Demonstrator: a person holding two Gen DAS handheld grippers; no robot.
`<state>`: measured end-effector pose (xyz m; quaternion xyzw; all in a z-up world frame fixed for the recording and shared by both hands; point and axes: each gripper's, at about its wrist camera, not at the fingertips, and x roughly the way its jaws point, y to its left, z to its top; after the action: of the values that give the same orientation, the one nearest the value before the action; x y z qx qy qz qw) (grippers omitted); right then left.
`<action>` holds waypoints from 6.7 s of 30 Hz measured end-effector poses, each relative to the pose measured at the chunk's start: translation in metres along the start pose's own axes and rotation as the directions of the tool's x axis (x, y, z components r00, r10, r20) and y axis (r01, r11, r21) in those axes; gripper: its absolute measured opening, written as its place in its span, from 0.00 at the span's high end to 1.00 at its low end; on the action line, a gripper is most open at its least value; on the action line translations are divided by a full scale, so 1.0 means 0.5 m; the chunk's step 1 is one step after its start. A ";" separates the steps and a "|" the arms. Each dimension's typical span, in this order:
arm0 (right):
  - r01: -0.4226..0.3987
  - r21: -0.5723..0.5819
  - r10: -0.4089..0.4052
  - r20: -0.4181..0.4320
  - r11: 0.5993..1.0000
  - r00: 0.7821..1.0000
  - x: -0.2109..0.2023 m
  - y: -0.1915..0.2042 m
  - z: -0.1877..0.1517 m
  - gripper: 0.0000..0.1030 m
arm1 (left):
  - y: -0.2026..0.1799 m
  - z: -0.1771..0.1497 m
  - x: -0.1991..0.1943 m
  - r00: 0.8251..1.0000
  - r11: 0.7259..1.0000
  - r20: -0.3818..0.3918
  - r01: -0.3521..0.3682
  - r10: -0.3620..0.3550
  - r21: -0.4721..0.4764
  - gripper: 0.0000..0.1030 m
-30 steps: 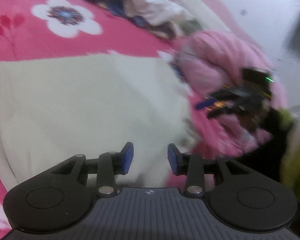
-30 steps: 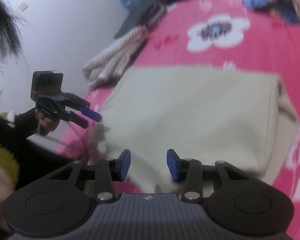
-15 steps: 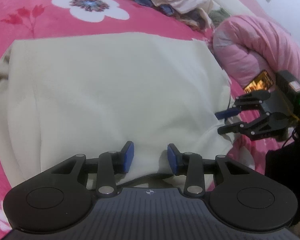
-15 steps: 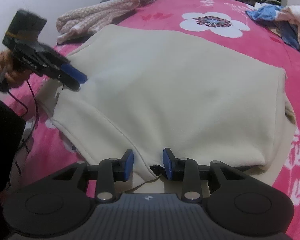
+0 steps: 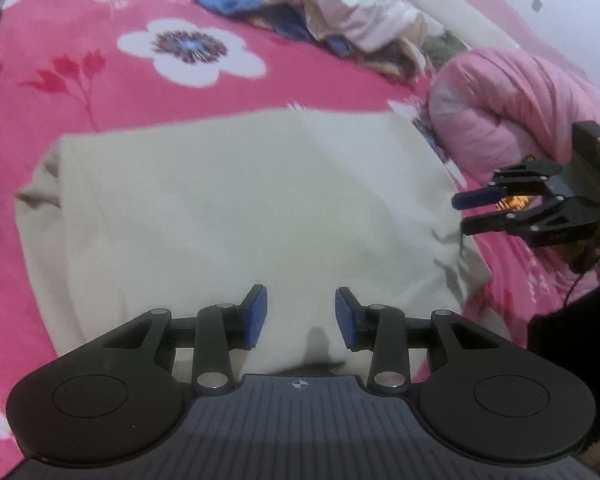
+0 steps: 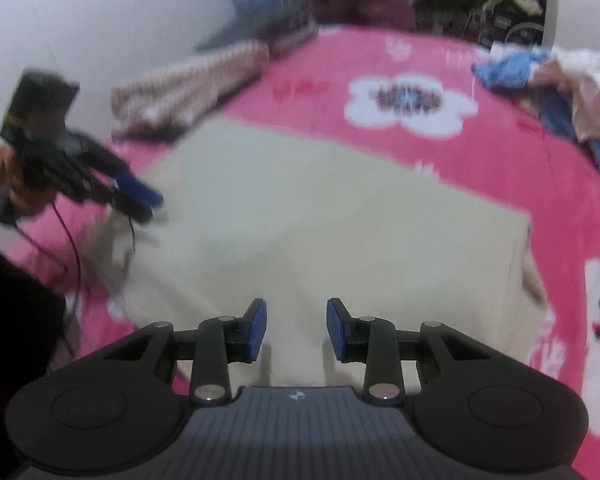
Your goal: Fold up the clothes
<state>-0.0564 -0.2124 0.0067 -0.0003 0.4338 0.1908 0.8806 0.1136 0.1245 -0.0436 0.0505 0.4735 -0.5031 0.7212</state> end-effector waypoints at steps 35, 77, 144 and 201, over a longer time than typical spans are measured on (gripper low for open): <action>-0.111 -0.196 0.074 -0.185 0.974 0.980 0.155 0.082 -0.041 0.68 | 0.038 -0.034 0.036 0.998 0.997 -0.038 -0.059 0.057 -0.055 0.64; 0.393 -0.060 -0.396 -0.041 0.917 0.917 0.127 -0.229 -0.014 0.89 | -0.019 0.061 0.187 0.951 0.955 -0.095 0.297 -0.295 0.016 0.61; -0.304 -0.087 0.305 -0.004 0.949 0.952 0.247 0.038 0.181 0.86 | 0.038 -0.044 -0.031 0.987 0.965 -0.016 -0.161 0.162 -0.206 0.61; -0.243 -0.043 0.241 -0.047 0.969 0.969 0.520 0.107 0.395 0.87 | 0.082 -0.100 -0.045 0.992 0.954 0.074 -0.080 0.106 -0.288 0.57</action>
<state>0.2199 -0.0427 -0.0599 0.0274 0.4442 0.3070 0.8412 0.1127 0.1873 -0.0707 -0.0540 0.5056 -0.3968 0.7642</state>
